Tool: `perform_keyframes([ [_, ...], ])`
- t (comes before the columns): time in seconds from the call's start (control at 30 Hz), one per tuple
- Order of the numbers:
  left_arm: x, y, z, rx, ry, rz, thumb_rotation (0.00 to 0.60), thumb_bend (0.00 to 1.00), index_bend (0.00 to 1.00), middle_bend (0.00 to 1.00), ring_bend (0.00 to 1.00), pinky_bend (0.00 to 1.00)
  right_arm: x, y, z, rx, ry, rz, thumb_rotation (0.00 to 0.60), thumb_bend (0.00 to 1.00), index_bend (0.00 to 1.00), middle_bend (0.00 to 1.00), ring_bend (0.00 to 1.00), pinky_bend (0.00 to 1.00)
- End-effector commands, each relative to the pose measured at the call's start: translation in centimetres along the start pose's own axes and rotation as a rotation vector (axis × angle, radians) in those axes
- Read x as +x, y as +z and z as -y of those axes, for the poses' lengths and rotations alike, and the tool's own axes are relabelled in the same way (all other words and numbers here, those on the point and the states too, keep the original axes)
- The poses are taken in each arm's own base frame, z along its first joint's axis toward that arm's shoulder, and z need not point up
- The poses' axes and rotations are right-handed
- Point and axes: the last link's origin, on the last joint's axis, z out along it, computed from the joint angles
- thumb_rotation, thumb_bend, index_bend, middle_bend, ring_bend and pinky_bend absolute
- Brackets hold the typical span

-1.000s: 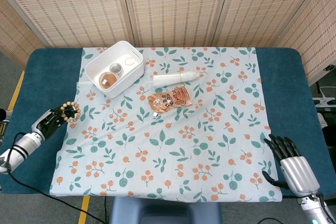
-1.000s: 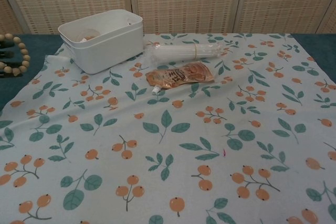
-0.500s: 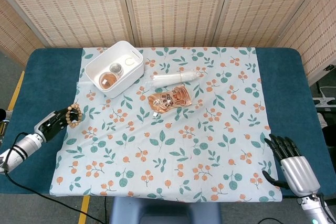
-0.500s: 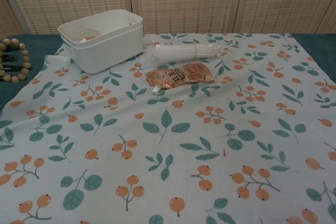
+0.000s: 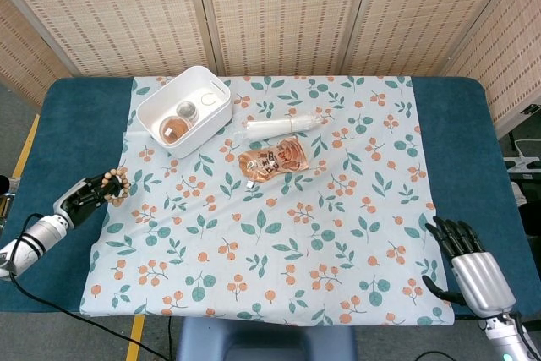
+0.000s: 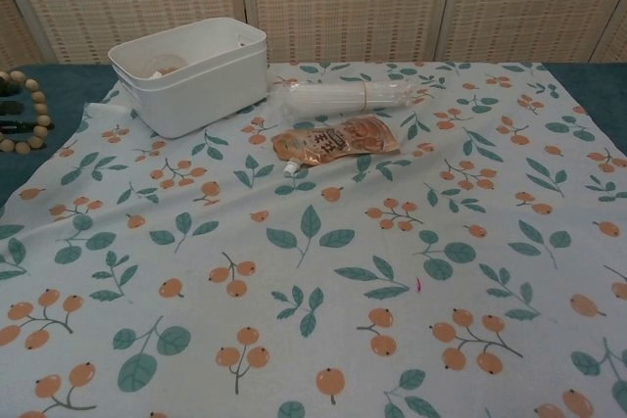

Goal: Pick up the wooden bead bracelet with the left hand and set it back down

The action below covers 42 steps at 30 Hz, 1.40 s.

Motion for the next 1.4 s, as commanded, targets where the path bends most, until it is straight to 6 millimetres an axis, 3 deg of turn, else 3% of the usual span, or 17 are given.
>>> perform_keyframes([
  [0.03, 0.0, 0.0, 0.0, 0.000, 0.000, -0.003, 0.543, 0.48, 0.53, 0.64, 0.24, 0.01, 0.0, 0.0, 0.0, 0.000, 0.000, 0.000, 0.457, 0.24, 0.00, 0.00, 0.00, 0.00],
  [0.2, 0.0, -0.1, 0.1, 0.002, -0.012, -0.003, 0.367, 0.47, 0.56, 0.65, 0.24, 0.01, 0.0, 0.0, 0.0, 0.000, -0.001, 0.001, 0.458, 0.24, 0.00, 0.00, 0.00, 0.00],
  [0.5, -0.2, 0.0, 0.1, 0.008, 0.014, -0.001, 0.313, 0.60, 0.56, 0.65, 0.24, 0.01, 0.1, -0.1, 0.0, -0.002, 0.000, -0.005, 0.457, 0.24, 0.00, 0.00, 0.00, 0.00],
  [0.67, -0.3, 0.0, 0.1, 0.006, 0.026, -0.001, 0.354, 0.71, 0.57, 0.65, 0.24, 0.01, 0.2, -0.1, -0.1, -0.003, 0.003, -0.010, 0.457, 0.24, 0.00, 0.00, 0.00, 0.00],
  [0.8, -0.4, -0.1, 0.0, 0.004, 0.040, 0.001, 0.393, 0.74, 0.56, 0.65, 0.24, 0.01, 0.3, -0.2, -0.1, -0.002, 0.004, -0.013, 0.457, 0.24, 0.00, 0.00, 0.00, 0.00],
  [0.97, -0.6, -0.1, 0.1, 0.003, 0.070, 0.004, 0.559, 0.80, 0.56, 0.65, 0.24, 0.01, 0.4, -0.3, -0.1, -0.001, 0.006, -0.018, 0.457, 0.24, 0.00, 0.00, 0.00, 0.00],
  [1.03, -0.7, -0.2, 0.2, 0.009, 0.090, 0.014, 0.590, 0.86, 0.55, 0.64, 0.24, 0.00, 0.5, -0.3, -0.1, -0.001, 0.007, -0.020, 0.457, 0.24, 0.00, 0.00, 0.00, 0.00],
  [1.17, -0.9, -0.2, 0.2, 0.012, 0.088, 0.030, 0.600, 0.99, 0.49, 0.59, 0.21, 0.00, 0.5, -0.3, -0.1, 0.000, 0.007, -0.019, 0.458, 0.24, 0.00, 0.00, 0.00, 0.00],
  [1.4, -1.2, -0.2, 0.2, 0.005, 0.094, 0.045, 0.599, 1.00, 0.47, 0.56, 0.19, 0.00, 0.5, -0.4, -0.2, -0.002, 0.007, -0.022, 0.457, 0.24, 0.00, 0.00, 0.00, 0.00],
])
